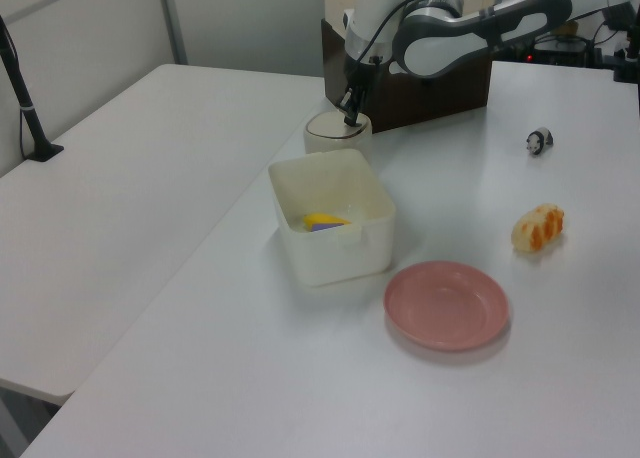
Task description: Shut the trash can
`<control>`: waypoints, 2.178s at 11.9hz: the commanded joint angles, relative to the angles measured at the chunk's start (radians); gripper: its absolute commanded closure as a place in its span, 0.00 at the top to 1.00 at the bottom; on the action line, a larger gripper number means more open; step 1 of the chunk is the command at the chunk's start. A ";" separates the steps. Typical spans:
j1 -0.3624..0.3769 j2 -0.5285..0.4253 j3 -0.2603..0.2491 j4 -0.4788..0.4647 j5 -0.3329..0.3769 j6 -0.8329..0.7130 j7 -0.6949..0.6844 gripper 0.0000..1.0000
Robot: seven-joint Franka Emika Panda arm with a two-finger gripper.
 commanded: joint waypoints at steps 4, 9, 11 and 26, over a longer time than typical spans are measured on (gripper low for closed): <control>-0.006 -0.065 0.000 -0.138 -0.045 0.010 0.023 0.00; -0.007 -0.073 0.000 -0.123 -0.028 0.013 0.030 0.00; -0.027 -0.074 -0.005 -0.083 0.037 0.015 0.062 0.00; -0.233 -0.324 -0.011 0.006 0.464 -0.565 -0.412 0.52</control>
